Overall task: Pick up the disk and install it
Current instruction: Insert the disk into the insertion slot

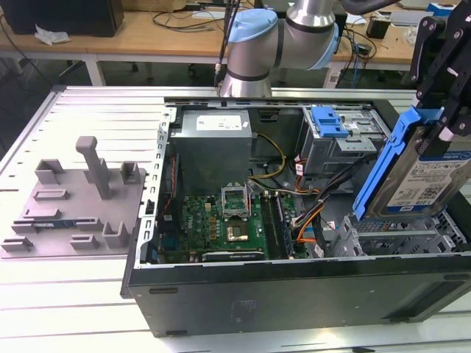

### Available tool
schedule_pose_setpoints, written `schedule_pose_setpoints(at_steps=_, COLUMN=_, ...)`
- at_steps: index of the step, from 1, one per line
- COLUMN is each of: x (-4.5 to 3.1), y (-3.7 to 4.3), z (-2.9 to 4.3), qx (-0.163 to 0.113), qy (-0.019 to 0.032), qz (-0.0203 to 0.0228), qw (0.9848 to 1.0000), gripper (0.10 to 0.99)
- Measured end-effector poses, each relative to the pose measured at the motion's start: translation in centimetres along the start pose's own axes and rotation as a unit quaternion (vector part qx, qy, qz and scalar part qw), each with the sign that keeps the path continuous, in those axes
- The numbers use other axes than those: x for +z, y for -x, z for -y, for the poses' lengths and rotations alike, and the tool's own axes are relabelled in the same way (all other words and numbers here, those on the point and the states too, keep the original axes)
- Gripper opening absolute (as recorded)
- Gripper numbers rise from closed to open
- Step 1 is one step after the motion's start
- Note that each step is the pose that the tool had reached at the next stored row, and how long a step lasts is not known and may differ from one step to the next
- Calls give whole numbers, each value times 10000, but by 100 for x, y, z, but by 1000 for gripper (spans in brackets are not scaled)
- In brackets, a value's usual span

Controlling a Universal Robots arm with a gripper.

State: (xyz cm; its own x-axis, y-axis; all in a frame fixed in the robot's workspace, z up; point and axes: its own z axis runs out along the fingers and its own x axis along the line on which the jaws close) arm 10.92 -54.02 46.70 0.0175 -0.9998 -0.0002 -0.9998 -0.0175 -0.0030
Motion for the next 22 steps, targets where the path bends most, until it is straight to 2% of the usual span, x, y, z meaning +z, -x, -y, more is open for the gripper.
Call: schedule_pose_setpoints(at_steps=22, x=110, y=-20, z=19, qx=0, qy=0, qz=1, qw=10000, gripper=365)
